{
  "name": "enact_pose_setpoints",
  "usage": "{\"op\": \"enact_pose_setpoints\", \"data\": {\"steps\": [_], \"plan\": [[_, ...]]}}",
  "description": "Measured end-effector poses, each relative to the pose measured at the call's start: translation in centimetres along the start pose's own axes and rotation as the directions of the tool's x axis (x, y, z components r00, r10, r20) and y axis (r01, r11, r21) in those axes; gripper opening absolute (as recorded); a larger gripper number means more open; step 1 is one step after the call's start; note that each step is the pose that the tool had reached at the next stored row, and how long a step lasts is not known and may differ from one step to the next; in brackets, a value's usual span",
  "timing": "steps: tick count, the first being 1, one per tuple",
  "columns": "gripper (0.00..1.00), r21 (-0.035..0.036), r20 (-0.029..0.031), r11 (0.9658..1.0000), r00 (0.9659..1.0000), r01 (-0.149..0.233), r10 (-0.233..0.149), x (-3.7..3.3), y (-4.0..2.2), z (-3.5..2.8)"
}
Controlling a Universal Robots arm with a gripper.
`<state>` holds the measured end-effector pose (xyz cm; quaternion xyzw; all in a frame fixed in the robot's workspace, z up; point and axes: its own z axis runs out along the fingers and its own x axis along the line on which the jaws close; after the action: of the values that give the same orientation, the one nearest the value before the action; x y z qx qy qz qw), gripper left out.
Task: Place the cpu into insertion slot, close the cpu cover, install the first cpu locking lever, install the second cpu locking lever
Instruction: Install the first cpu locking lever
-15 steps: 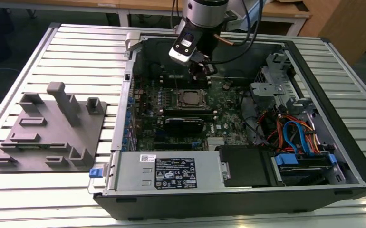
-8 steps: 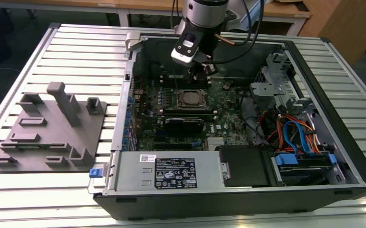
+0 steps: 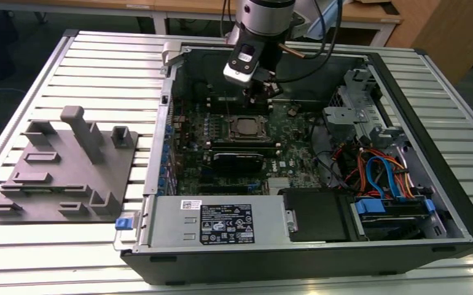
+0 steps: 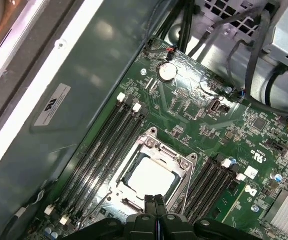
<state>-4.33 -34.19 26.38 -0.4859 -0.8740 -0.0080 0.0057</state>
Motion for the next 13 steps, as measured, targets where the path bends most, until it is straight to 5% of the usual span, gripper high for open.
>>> {"op": "enact_pose_setpoints", "data": {"steps": [13], "plan": [[0.1,0.0014,-0.0007,0.9969,0.9969,0.079,-0.079,0.0,0.0,0.0]]}}
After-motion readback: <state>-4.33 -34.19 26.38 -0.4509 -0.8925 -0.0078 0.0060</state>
